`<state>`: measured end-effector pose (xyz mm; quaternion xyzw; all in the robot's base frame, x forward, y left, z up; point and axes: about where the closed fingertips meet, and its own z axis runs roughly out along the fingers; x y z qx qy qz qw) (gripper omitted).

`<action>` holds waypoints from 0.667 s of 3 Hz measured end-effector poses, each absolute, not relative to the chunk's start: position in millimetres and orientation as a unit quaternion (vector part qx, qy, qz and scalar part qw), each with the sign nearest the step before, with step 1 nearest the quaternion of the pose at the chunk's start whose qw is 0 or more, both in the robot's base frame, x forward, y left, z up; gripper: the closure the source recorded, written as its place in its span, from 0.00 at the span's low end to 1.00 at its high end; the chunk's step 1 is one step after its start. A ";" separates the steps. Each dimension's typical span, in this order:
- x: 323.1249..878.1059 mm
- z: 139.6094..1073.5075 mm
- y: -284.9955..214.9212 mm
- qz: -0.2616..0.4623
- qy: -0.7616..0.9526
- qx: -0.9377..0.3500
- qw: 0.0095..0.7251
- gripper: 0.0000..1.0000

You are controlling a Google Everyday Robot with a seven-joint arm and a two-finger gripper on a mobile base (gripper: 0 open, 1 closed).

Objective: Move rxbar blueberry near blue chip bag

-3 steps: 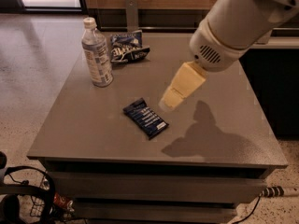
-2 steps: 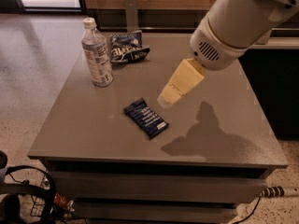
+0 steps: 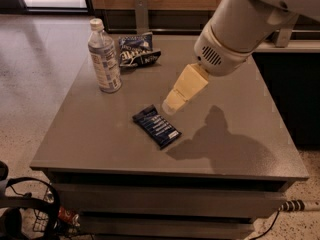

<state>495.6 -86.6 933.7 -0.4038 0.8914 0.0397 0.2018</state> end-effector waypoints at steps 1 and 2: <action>501.7 907.9 -72.1 0.020 0.911 -0.370 0.183 0.00; 497.8 880.6 -62.7 -0.007 0.934 -0.319 0.164 0.00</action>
Offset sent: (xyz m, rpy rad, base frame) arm -0.0066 0.0345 -0.0856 -0.1170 0.0957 -0.3942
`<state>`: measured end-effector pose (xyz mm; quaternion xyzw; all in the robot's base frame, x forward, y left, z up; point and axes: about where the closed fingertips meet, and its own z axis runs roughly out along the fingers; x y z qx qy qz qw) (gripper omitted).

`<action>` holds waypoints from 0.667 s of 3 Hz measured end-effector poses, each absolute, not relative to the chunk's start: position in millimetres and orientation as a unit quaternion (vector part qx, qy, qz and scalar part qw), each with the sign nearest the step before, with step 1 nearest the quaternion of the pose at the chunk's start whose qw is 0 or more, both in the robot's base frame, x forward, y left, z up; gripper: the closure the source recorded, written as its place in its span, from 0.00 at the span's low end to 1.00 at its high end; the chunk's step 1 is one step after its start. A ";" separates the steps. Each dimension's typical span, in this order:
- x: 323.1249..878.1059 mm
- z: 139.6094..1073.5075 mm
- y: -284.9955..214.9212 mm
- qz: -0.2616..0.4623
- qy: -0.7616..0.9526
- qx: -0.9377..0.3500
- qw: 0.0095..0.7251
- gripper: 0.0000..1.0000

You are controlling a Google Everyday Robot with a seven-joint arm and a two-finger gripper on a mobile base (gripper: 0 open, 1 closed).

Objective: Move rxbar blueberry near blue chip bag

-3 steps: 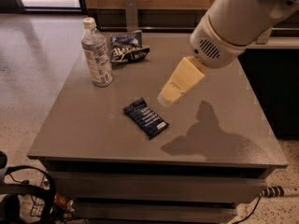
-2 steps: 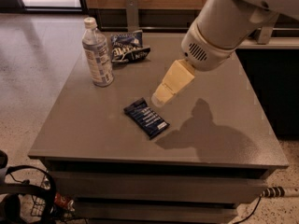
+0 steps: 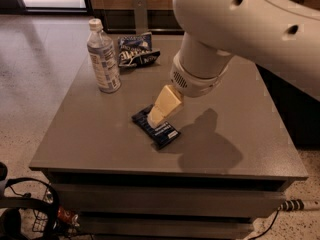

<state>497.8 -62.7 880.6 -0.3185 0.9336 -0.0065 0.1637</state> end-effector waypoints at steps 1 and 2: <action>490.0 855.9 -47.9 -0.011 0.946 -0.289 0.145 0.00; 478.3 832.7 -18.9 0.000 0.948 -0.298 0.115 0.00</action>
Offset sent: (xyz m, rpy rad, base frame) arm -0.0271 0.0644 -0.0703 -0.0157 0.1552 -0.0413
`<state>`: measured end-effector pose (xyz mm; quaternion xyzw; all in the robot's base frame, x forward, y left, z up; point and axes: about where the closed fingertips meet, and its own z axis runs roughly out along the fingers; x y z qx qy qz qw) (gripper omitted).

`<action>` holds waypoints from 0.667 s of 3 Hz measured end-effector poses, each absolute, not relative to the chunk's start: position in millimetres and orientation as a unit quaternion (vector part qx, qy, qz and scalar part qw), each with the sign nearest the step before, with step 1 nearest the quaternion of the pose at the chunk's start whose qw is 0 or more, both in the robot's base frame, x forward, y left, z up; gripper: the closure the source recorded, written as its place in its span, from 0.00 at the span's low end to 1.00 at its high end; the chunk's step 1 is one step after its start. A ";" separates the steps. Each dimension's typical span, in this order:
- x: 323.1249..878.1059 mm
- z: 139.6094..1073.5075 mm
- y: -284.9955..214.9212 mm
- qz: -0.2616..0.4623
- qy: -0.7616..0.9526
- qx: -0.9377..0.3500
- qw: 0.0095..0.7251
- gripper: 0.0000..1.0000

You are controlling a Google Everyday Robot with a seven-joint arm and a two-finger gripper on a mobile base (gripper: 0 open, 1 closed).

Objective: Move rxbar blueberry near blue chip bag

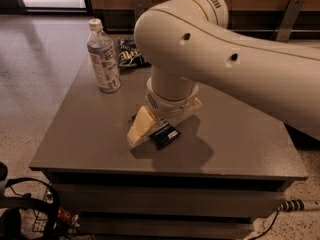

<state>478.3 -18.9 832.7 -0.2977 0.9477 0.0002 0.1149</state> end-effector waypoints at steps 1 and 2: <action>471.3 826.3 -1.5 0.012 0.942 -0.319 0.101 0.00; 469.8 812.4 9.2 0.031 0.939 -0.333 0.084 0.00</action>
Offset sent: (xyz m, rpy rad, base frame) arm -0.0092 0.0423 -0.0417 0.0642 0.1381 0.1251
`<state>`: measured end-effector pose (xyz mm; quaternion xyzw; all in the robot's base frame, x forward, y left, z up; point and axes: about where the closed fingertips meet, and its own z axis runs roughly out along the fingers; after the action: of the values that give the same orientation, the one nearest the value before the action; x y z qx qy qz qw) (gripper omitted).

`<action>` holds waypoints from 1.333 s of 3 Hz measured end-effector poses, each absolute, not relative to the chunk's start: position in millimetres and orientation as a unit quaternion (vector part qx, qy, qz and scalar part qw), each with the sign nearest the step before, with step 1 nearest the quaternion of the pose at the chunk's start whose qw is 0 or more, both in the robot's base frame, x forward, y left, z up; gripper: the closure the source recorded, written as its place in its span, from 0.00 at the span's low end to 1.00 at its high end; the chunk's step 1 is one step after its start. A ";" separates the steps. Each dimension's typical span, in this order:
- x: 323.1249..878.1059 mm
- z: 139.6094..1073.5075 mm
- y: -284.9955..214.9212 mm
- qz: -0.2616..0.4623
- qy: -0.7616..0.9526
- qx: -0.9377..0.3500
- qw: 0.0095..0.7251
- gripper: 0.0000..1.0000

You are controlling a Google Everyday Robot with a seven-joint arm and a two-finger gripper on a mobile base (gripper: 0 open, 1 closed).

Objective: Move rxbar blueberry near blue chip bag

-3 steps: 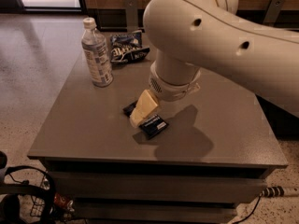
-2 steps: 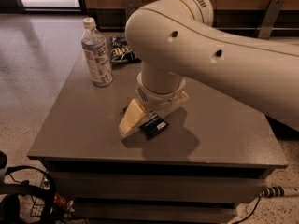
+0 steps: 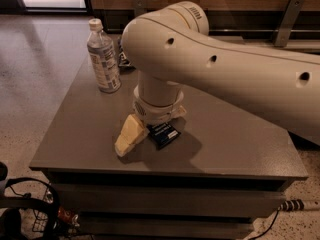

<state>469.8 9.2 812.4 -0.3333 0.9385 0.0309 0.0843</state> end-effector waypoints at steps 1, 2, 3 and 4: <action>470.4 797.6 12.8 0.048 0.937 -0.339 0.073 0.00; 469.8 797.6 12.9 0.048 0.937 -0.339 0.073 0.15; 469.2 798.0 12.8 0.048 0.936 -0.340 0.073 0.39; 469.2 806.6 12.8 0.048 0.936 -0.340 0.073 0.69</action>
Offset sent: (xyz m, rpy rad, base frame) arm 0.0005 0.0035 -0.0139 0.0229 0.0306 0.0147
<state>469.2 12.8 806.6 -0.3398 0.9364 0.0477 0.0733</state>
